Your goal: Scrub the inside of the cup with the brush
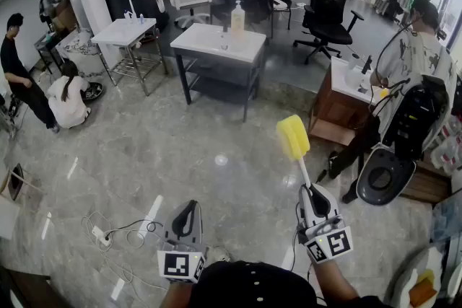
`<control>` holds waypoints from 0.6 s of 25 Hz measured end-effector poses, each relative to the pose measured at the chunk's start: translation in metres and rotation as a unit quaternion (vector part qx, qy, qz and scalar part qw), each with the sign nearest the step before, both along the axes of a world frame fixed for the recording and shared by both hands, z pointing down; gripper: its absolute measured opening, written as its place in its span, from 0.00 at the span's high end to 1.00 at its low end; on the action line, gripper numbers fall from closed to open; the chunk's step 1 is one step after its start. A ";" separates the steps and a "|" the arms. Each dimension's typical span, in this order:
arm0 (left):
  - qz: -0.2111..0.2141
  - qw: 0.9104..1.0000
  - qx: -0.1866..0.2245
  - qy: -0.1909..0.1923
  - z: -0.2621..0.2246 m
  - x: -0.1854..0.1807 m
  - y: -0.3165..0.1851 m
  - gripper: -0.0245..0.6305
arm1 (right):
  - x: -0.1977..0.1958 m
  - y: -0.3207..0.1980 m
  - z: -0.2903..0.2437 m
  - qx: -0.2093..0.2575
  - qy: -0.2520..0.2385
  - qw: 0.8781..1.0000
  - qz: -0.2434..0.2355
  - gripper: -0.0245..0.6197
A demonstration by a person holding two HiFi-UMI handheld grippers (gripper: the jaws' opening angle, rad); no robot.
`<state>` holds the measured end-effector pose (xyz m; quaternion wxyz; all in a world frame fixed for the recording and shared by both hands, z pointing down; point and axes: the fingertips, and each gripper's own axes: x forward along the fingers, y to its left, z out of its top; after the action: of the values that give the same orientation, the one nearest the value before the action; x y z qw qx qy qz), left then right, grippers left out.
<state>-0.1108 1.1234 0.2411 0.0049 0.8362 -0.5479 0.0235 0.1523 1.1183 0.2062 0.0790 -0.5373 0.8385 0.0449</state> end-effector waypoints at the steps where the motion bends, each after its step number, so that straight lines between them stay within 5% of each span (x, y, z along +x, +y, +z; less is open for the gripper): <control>1: 0.000 1.000 0.000 0.000 0.000 0.002 -0.002 0.90 | 0.002 -0.002 0.000 0.000 0.000 1.000 0.000 0.89; 15: 0.010 1.000 0.001 0.005 0.001 -0.017 -0.018 0.90 | -0.029 -0.014 -0.003 0.006 0.005 1.000 -0.014 0.89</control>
<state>-0.1282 1.1056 0.2420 0.0067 0.8415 -0.5399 0.0187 0.1232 1.1044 0.2037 0.0785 -0.5248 0.8460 0.0511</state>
